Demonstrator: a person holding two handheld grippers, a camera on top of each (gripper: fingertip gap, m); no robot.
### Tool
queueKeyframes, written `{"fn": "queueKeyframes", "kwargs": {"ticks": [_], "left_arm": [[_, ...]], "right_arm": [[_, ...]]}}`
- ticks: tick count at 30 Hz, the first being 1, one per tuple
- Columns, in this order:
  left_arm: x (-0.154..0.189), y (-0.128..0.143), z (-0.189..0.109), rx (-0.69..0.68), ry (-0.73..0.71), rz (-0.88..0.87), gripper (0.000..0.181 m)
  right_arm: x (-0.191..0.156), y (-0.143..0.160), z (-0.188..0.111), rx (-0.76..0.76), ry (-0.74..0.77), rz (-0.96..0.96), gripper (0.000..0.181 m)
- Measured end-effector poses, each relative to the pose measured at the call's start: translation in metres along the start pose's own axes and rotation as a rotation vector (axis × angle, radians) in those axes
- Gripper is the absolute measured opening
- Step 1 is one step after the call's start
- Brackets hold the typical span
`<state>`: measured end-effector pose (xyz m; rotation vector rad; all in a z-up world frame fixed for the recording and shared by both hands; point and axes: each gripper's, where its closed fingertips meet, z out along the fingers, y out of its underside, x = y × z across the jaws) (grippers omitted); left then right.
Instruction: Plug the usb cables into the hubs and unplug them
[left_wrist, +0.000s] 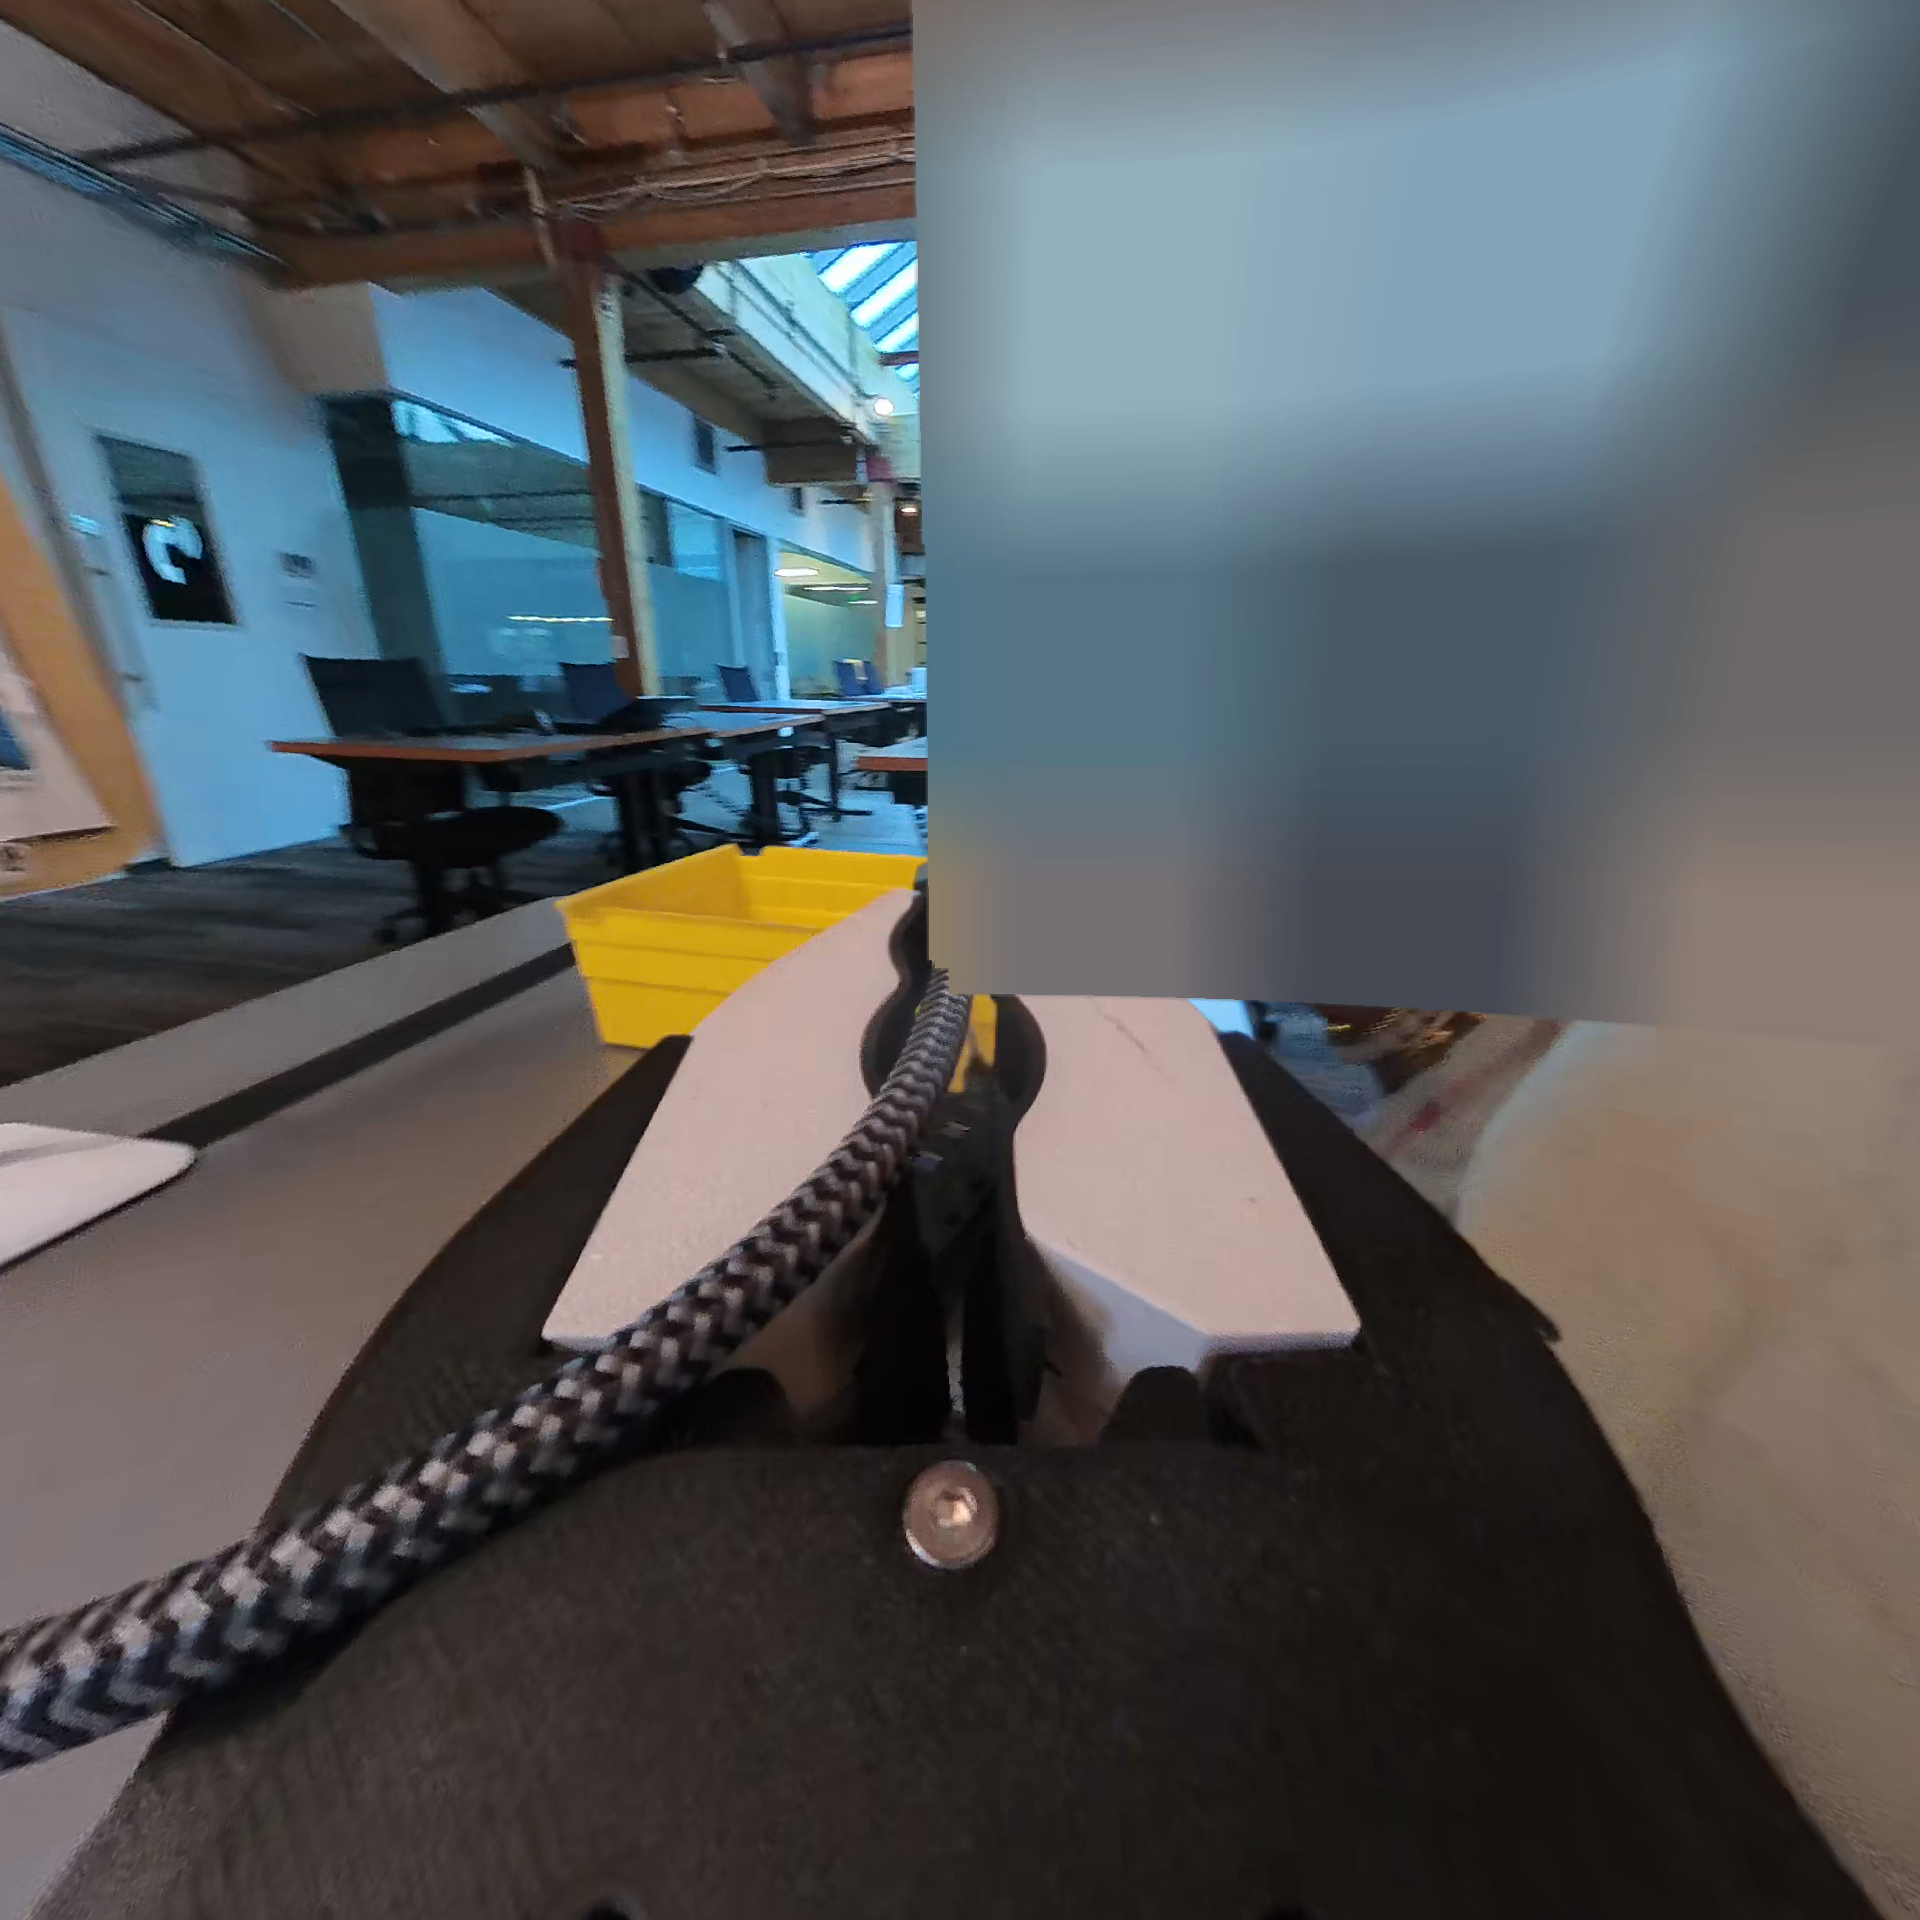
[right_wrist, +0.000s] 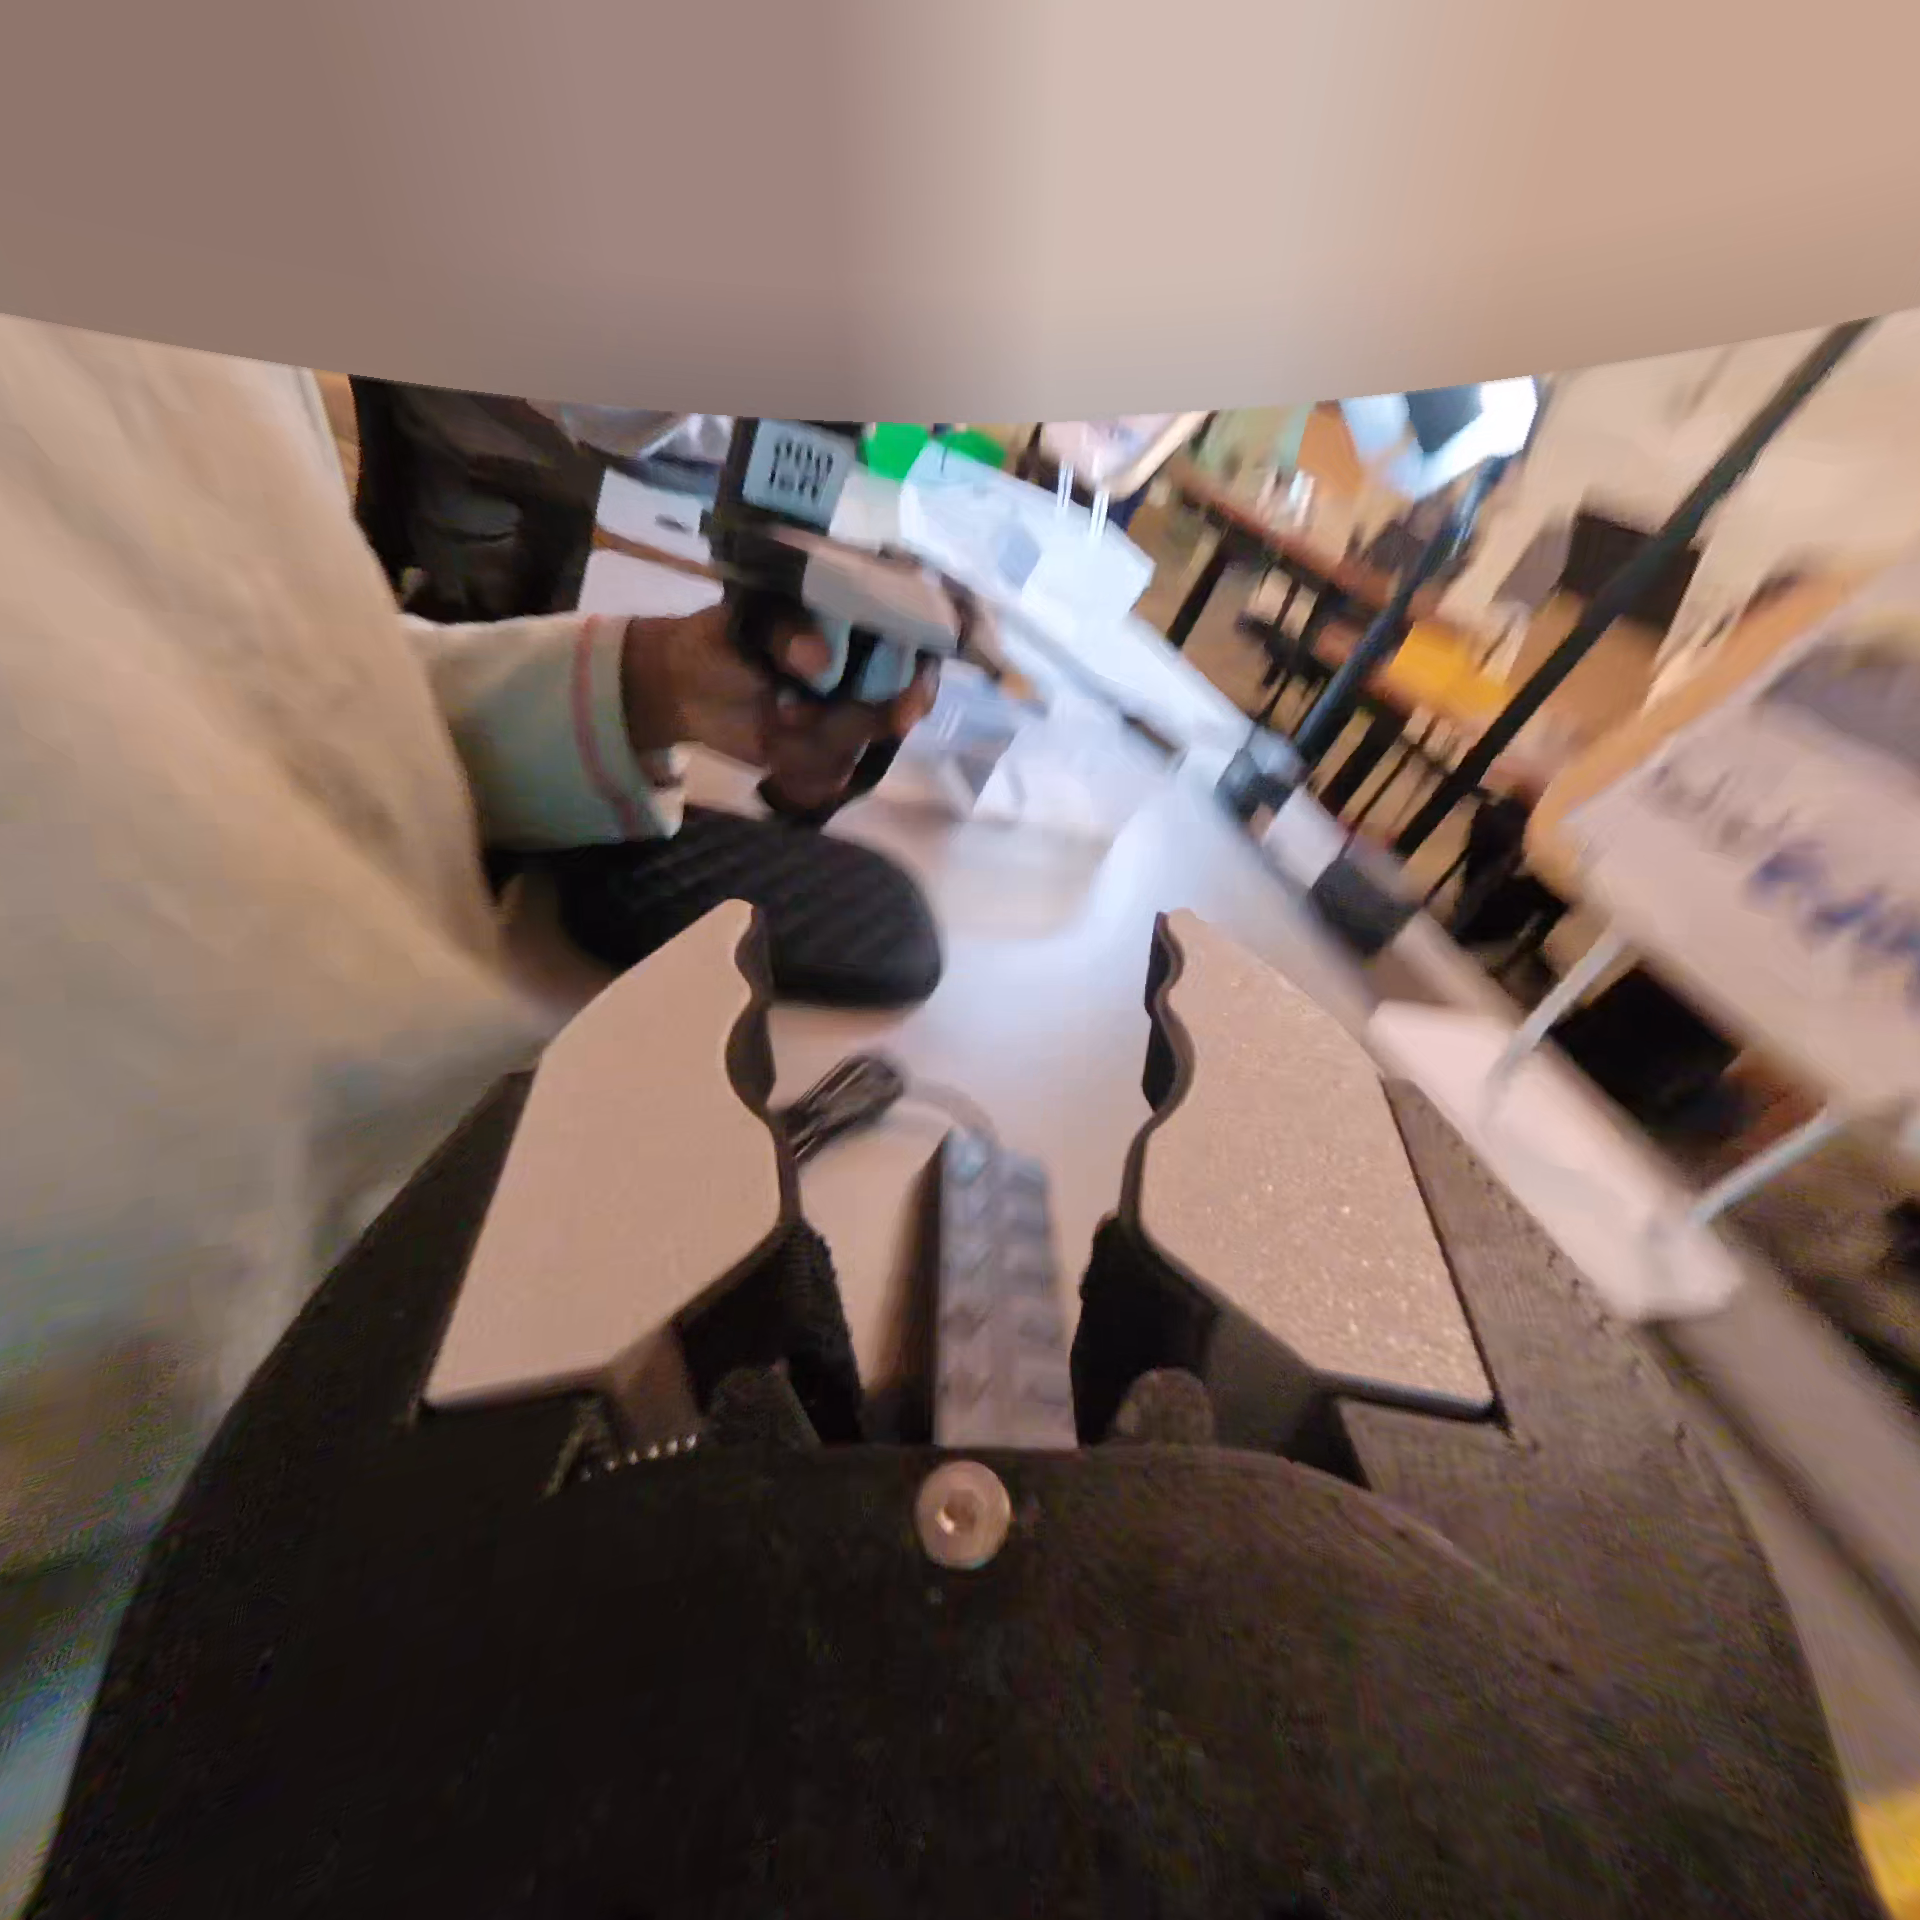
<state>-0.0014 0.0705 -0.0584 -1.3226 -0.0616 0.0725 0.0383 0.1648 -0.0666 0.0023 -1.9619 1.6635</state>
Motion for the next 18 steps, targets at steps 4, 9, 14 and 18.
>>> {"fn": "queueKeyframes", "kwargs": {"ticks": [4, 9, 14, 18], "left_arm": [[-0.004, 0.011, 0.004, -0.027, 0.008, 0.019, 0.010], [-0.009, 0.040, 0.018, -0.126, 0.015, 0.078, 0.010], [-0.016, 0.074, 0.027, -0.271, 0.041, 0.126, 0.010], [-0.015, 0.085, 0.034, -0.326, 0.130, 0.120, 0.009]], "right_arm": [[-0.017, 0.082, -0.040, -0.334, 0.020, 0.246, 0.072], [-0.001, 0.155, -0.059, -0.658, 0.125, 0.512, 0.076], [-0.008, 0.192, -0.044, -0.714, 0.078, 0.490, 0.081], [0.001, 0.188, -0.035, -0.647, 0.069, 0.380, 0.055]]}}
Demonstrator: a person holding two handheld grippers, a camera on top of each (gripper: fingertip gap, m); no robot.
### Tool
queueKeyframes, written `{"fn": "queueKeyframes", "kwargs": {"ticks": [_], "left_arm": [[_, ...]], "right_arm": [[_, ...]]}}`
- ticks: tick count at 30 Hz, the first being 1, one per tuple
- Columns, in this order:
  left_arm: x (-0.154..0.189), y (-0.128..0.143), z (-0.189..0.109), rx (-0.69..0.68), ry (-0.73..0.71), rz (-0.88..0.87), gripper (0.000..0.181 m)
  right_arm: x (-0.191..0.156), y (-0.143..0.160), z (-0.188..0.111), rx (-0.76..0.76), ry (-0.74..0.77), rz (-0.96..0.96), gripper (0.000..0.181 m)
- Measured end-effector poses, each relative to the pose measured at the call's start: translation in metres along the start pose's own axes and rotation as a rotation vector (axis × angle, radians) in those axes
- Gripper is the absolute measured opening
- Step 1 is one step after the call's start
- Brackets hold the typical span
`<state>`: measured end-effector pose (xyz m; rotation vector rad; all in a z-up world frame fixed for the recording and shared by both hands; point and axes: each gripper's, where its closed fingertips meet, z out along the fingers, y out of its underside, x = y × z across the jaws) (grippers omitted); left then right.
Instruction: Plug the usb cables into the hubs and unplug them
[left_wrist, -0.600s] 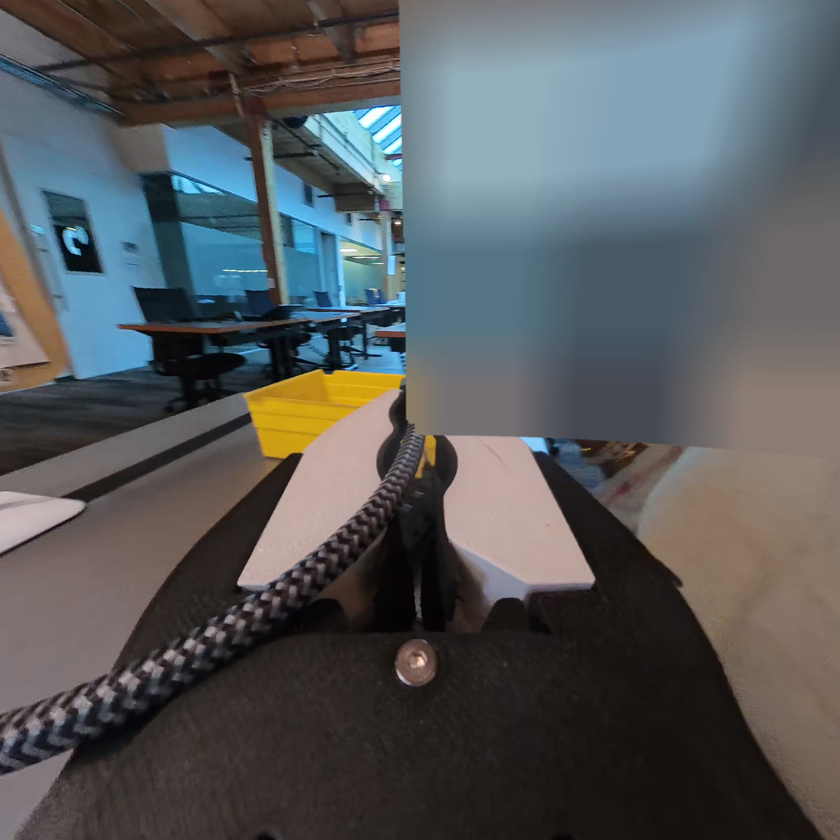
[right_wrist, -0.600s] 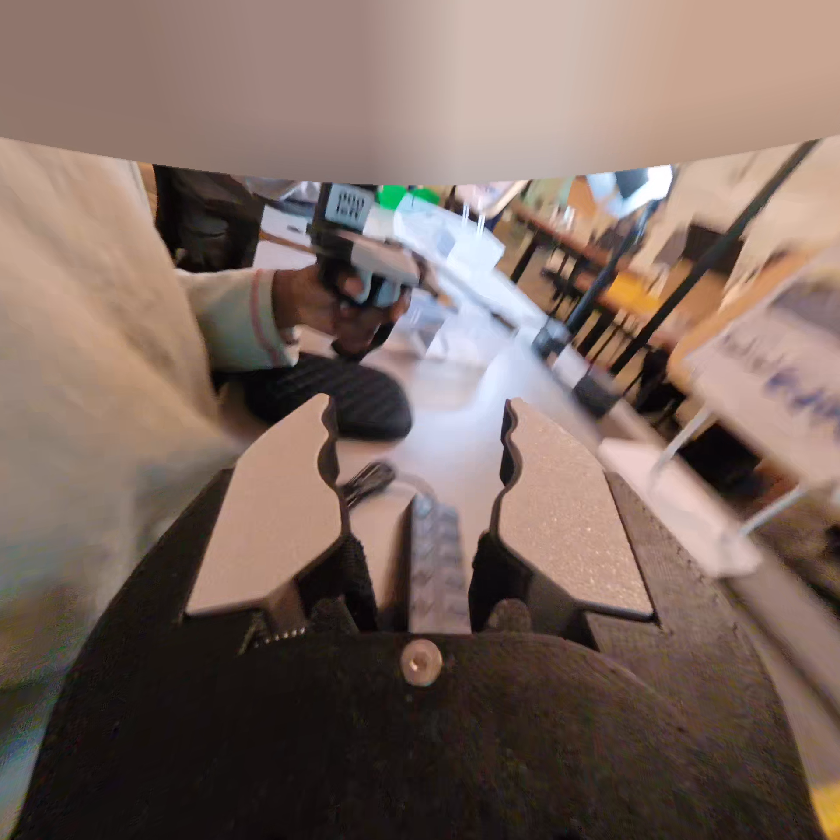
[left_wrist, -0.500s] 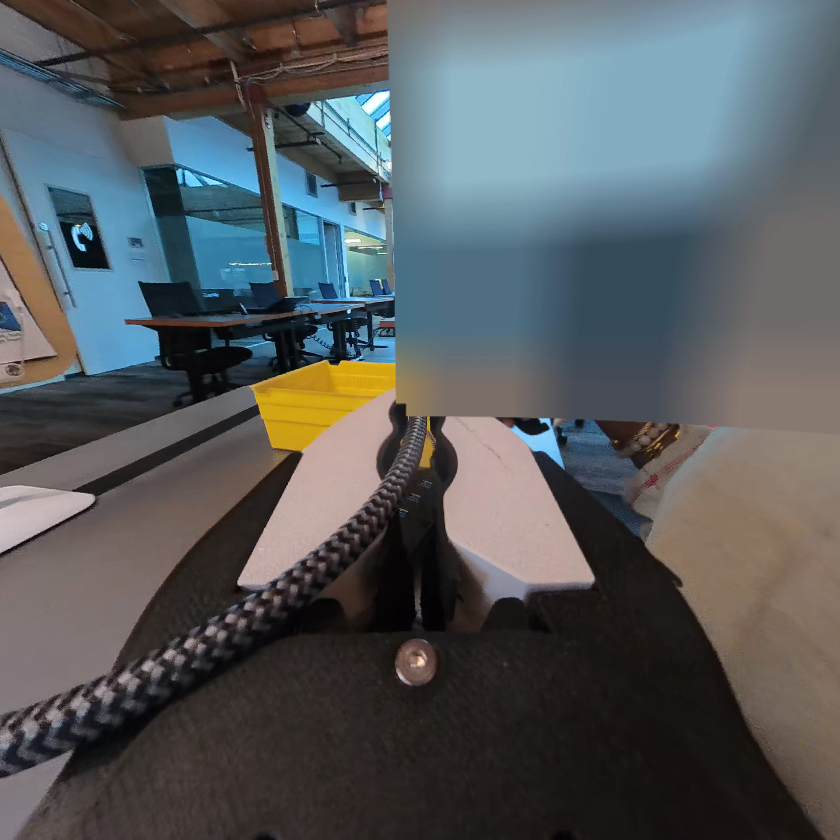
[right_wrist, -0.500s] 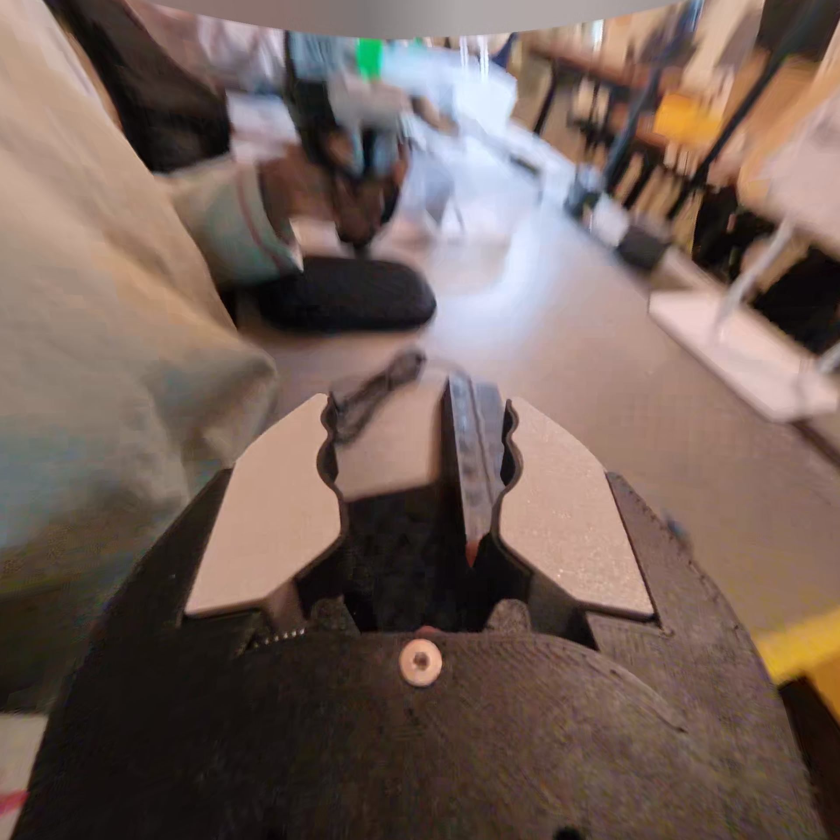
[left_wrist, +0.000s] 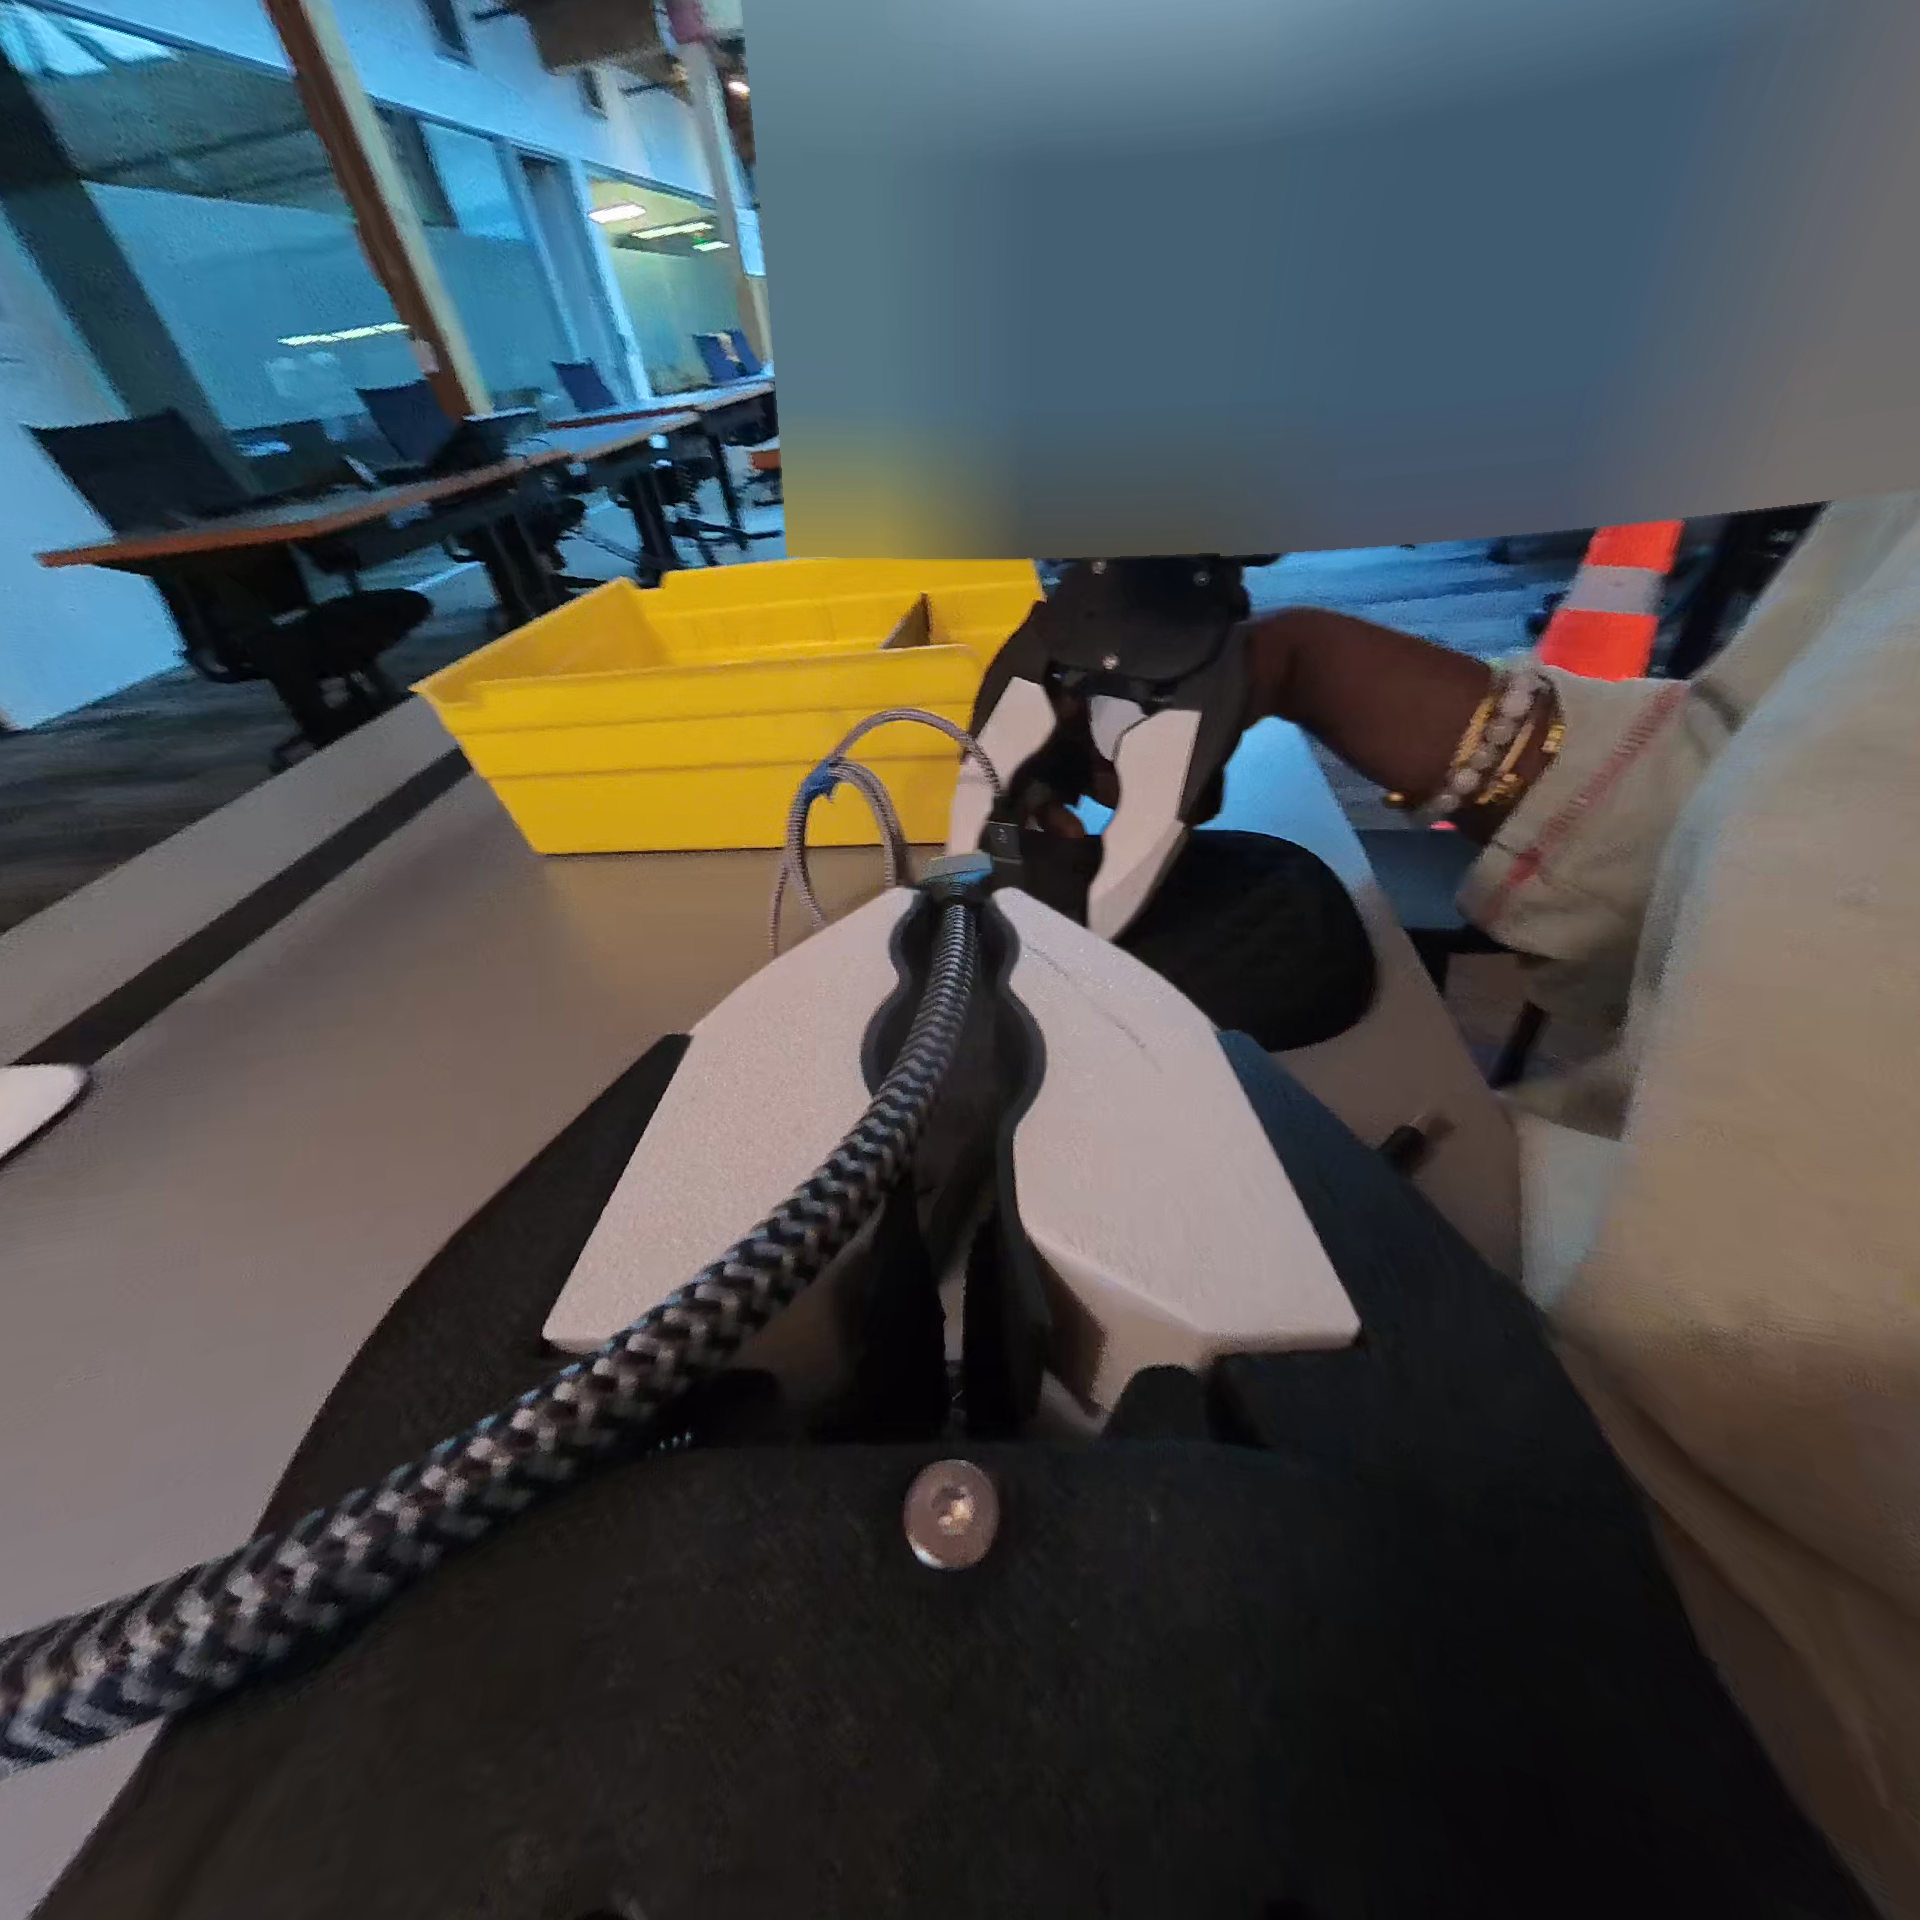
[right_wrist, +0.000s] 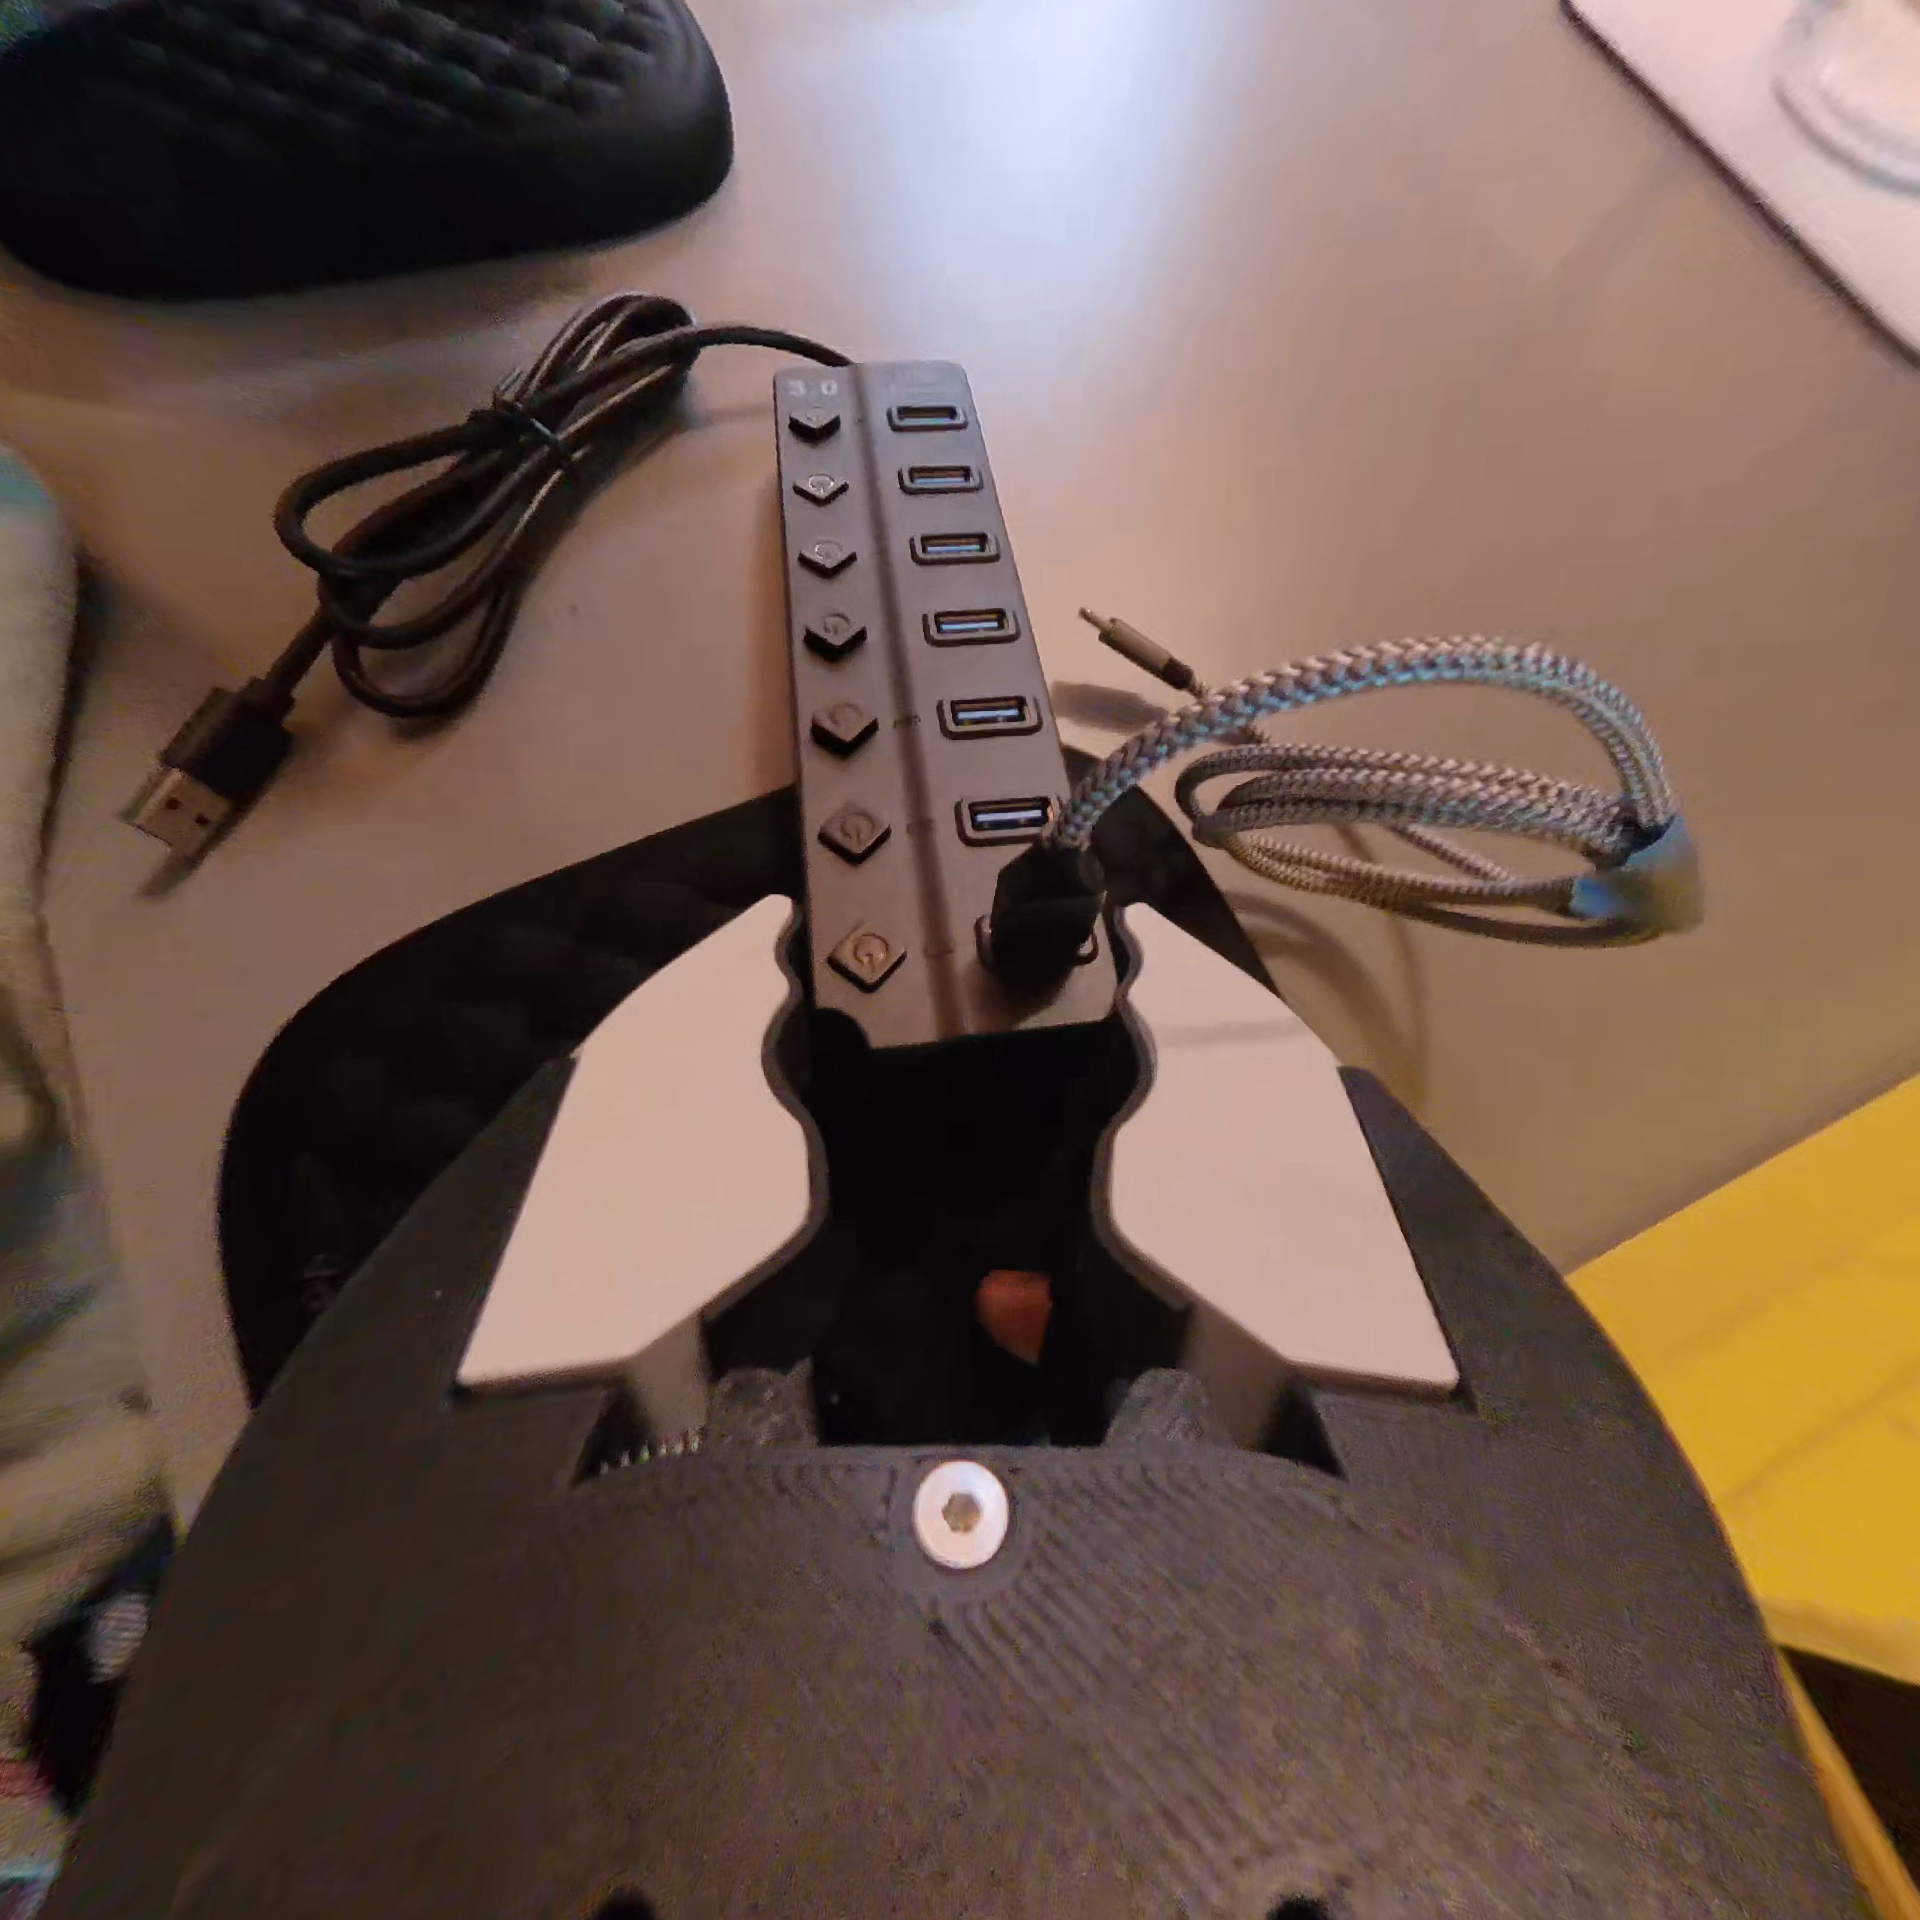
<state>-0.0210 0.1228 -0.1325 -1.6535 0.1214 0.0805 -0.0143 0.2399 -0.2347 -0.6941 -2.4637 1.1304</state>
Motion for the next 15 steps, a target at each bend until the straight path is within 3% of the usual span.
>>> {"fn": "queueKeyframes", "kwargs": {"ticks": [3, 9, 15], "left_arm": [[0.001, 0.009, 0.014, -0.053, 0.115, 0.014, 0.009], [-0.004, 0.031, 0.039, -0.290, 0.269, 0.201, 0.009], [-0.008, 0.026, 0.049, -0.395, 0.292, 0.363, 0.009]], "right_arm": [[0.002, -0.007, -0.001, 0.030, 0.029, -0.119, 0.054], [0.002, -0.023, -0.015, -0.015, 0.040, -0.202, 0.055], [-0.003, -0.042, -0.023, -0.067, 0.056, -0.241, 0.055]]}}
